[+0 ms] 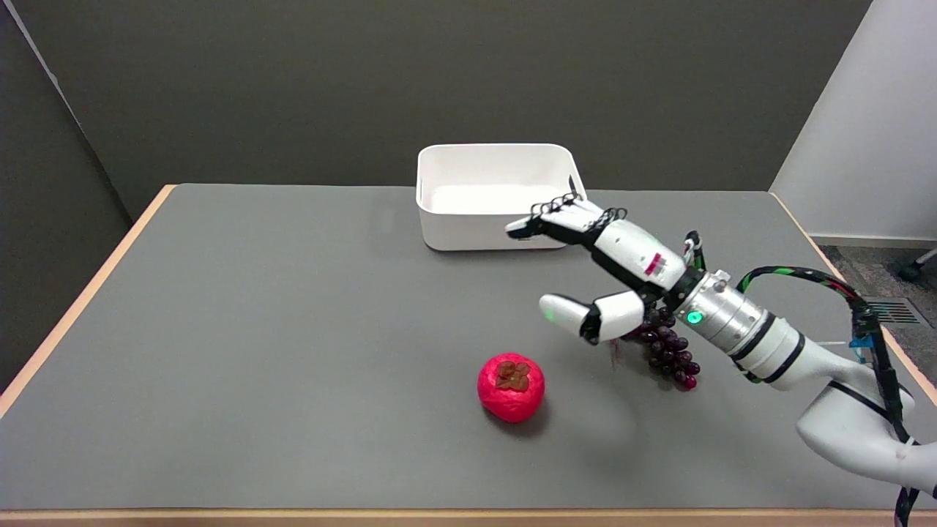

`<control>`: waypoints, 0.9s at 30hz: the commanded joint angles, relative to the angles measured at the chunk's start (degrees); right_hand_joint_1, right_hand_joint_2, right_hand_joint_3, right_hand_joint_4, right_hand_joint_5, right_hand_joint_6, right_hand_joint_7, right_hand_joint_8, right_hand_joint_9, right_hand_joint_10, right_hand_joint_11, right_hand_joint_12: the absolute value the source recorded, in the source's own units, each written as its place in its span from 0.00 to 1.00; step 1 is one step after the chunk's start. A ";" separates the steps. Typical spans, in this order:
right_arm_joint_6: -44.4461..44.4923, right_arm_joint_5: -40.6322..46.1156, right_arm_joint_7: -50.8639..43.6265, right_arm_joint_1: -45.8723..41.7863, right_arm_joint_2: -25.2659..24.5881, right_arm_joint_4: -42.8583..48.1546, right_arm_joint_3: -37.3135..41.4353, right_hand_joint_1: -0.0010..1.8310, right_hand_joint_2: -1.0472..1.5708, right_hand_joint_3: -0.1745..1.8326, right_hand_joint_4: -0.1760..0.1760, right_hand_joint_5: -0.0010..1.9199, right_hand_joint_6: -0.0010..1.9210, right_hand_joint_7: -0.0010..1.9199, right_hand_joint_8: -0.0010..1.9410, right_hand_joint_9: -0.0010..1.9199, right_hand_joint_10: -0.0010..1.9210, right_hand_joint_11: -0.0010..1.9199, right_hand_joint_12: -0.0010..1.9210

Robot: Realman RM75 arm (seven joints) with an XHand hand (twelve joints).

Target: Pick up tomato.

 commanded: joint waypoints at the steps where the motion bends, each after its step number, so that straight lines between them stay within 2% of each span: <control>1: -11.89 -7.71 -9.25 -7.67 -2.10 12.54 2.44 0.20 0.62 0.56 0.75 0.14 0.28 0.18 0.22 0.10 0.38 0.01 0.60; 4: -12.45 -8.66 -9.25 -8.84 -0.74 12.69 1.94 0.22 0.64 0.51 0.75 0.15 0.27 0.19 0.20 0.09 0.39 0.00 0.63; 10: -16.21 -8.99 -9.64 -13.32 2.38 15.17 2.57 0.23 0.64 0.51 0.74 0.15 0.27 0.19 0.20 0.09 0.40 0.01 0.63; 17: -14.78 -10.73 -10.21 -12.87 4.07 15.18 2.01 0.23 0.63 0.51 0.73 0.14 0.26 0.19 0.20 0.09 0.40 0.01 0.63; 18: -12.02 -8.19 -4.37 -18.15 3.33 30.18 -1.64 0.24 0.63 0.51 0.73 0.14 0.26 0.19 0.20 0.09 0.40 0.01 0.63; 19: -14.06 -12.76 -9.30 -12.86 4.14 16.77 1.12 0.24 0.63 0.51 0.73 0.14 0.26 0.19 0.20 0.09 0.40 0.01 0.63; 25: -14.77 -17.29 -10.35 -9.52 4.54 13.69 -0.70 0.26 0.62 0.53 0.72 0.14 0.27 0.19 0.22 0.10 0.40 0.01 0.65; 27: -14.77 -17.14 -9.81 -8.47 4.40 15.17 -3.07 0.27 0.62 0.53 0.72 0.14 0.27 0.19 0.22 0.11 0.41 0.01 0.65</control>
